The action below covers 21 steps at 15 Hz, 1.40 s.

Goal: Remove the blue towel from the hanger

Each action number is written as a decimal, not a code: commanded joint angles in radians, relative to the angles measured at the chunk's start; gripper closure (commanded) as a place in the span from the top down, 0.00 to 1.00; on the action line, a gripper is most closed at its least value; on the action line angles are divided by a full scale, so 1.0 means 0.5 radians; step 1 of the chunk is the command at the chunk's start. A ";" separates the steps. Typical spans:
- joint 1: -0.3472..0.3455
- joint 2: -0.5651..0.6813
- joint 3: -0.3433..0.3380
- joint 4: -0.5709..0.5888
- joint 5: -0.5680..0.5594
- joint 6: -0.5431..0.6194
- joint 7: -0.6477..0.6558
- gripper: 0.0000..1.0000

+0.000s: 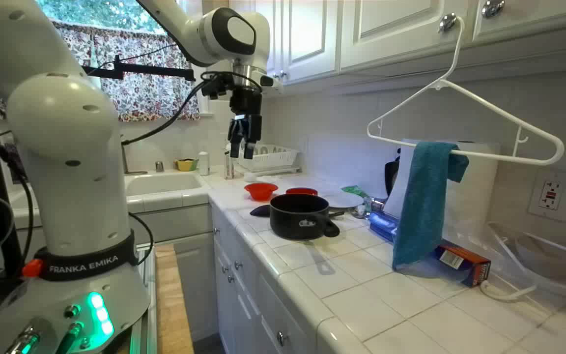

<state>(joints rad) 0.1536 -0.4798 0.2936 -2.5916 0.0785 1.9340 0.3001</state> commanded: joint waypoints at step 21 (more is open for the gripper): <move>-0.321 0.145 -0.295 -0.015 -0.485 1.031 -0.016 1.00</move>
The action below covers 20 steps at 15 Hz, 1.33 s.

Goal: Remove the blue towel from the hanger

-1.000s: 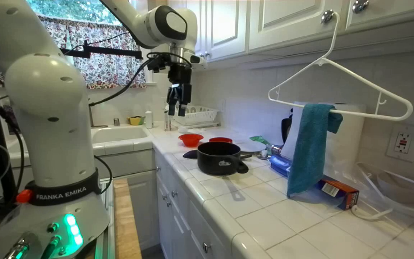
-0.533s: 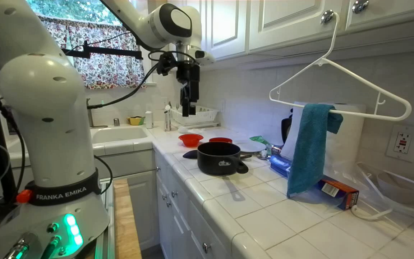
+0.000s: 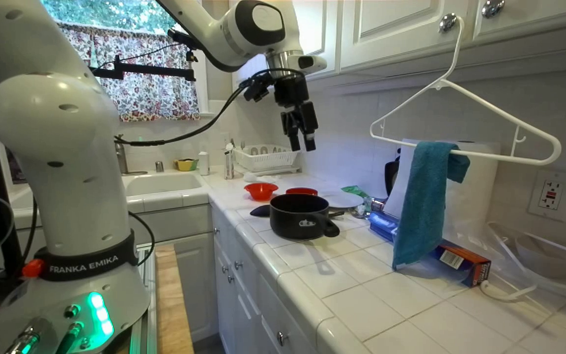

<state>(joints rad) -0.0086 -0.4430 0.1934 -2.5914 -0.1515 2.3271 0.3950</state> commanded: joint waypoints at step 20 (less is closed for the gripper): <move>-0.548 0.180 -0.075 -0.117 -0.597 0.983 -0.222 1.00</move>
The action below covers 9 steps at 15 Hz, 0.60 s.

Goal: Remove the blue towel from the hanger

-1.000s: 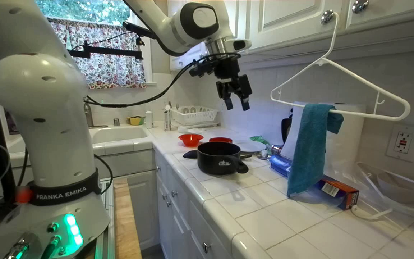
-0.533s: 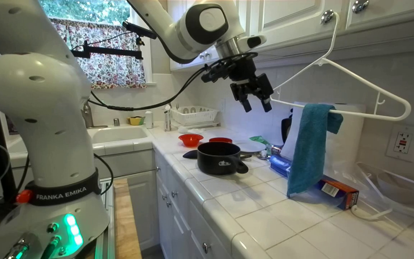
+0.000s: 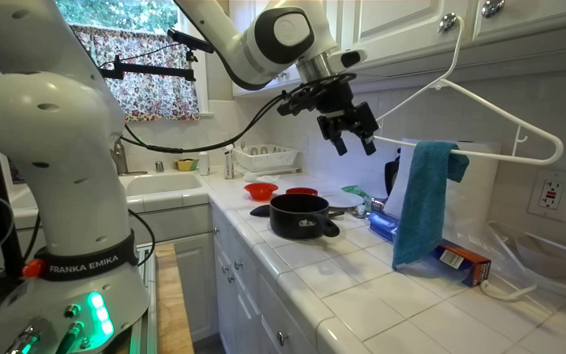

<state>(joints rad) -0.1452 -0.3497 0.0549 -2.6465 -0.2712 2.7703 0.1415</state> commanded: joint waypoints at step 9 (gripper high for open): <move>-1.293 -0.030 0.928 0.074 -1.329 0.513 1.362 1.00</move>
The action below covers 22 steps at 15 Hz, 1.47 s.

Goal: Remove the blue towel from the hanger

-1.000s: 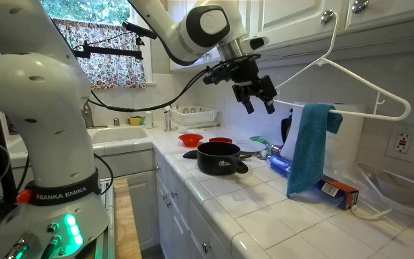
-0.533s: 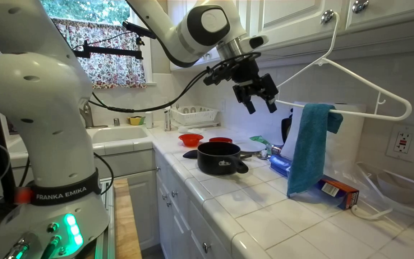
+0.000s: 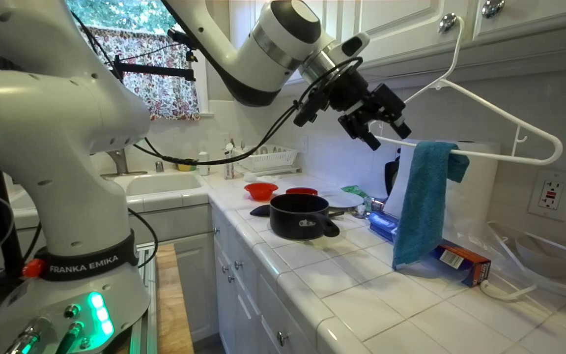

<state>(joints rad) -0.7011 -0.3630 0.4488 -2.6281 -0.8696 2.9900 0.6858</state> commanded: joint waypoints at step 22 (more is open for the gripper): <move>-2.102 -0.064 1.807 0.215 -0.110 1.090 0.363 1.00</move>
<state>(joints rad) -1.6237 -0.3583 1.2342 -2.5329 -0.9855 3.4466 0.9078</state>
